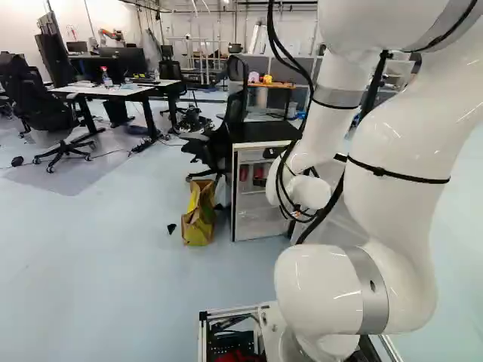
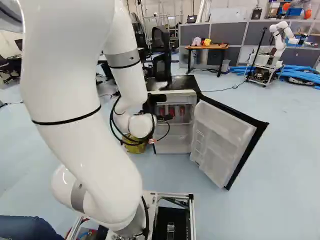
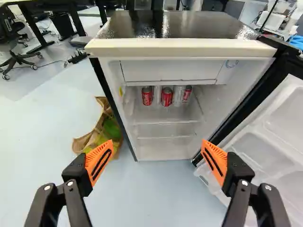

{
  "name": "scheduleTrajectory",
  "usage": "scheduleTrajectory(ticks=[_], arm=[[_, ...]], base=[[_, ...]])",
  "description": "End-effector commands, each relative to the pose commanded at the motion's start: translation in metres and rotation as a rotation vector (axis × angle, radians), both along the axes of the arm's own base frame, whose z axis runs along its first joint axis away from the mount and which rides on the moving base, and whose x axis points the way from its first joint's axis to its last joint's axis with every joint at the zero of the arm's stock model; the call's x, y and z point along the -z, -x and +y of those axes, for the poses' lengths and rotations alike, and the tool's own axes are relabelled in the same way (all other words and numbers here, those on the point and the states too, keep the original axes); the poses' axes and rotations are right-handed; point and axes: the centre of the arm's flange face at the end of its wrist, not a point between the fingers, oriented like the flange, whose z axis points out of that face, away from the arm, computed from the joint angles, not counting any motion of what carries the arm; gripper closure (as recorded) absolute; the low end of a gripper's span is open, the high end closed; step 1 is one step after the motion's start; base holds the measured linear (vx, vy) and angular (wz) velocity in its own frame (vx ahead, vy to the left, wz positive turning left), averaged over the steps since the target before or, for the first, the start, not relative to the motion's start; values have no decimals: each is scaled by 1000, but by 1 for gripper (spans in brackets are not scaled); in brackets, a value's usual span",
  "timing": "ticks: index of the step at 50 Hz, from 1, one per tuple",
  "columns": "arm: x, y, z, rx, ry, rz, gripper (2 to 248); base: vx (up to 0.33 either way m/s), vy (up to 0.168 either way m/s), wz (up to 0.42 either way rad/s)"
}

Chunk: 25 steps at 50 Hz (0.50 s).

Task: Grab a drink from the fridge

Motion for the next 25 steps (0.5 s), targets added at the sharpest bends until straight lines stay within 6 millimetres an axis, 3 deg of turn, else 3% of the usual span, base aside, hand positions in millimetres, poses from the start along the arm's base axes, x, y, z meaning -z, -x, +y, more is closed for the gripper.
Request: scheduleTrajectory(ticks=[25], arm=[[26,-12,-2,-1,-11,61,3]], base=[[0,0,0]])
